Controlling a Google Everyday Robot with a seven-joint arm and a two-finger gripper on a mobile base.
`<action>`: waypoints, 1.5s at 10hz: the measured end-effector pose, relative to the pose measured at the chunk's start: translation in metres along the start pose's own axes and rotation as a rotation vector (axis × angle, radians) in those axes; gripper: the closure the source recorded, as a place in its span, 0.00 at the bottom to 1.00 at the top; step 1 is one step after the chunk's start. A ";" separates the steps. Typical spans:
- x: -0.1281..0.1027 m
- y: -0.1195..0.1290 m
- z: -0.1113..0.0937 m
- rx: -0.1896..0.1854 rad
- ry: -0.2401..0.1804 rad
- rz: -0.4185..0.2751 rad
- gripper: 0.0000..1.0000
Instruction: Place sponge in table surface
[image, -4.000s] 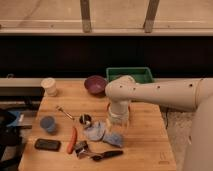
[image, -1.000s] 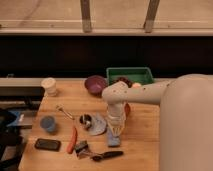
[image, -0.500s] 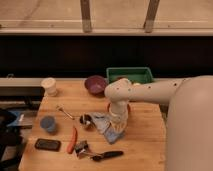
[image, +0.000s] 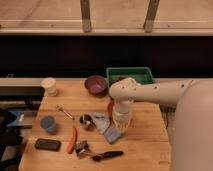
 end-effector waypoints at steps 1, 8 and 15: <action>0.003 -0.010 -0.001 -0.007 -0.006 0.031 0.67; 0.004 -0.015 0.007 -0.039 0.004 0.078 0.20; -0.007 -0.013 0.015 -0.060 0.022 0.071 0.20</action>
